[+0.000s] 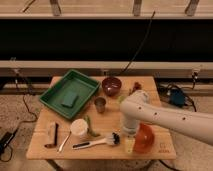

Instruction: Place brush in purple bowl

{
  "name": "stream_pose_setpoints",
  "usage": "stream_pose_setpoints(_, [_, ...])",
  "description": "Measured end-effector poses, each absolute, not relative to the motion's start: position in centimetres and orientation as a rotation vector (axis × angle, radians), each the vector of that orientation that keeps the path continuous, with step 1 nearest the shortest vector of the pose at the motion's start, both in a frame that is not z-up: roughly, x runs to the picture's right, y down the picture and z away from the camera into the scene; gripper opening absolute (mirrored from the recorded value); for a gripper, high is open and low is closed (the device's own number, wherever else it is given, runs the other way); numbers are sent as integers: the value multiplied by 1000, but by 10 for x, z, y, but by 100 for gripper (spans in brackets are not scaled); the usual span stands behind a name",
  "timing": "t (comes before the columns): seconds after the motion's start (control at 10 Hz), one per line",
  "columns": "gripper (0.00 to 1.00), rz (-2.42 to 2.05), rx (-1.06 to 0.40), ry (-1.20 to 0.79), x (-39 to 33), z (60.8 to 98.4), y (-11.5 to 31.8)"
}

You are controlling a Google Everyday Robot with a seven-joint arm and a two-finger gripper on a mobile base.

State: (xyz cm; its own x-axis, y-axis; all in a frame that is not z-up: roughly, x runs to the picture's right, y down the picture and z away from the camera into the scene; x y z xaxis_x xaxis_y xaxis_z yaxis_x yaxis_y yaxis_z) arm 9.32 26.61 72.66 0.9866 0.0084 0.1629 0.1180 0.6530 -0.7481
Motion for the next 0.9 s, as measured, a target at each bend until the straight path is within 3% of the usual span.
stream_pose_setpoints(0.9, [80, -56, -858, -271, 40, 740, 277])
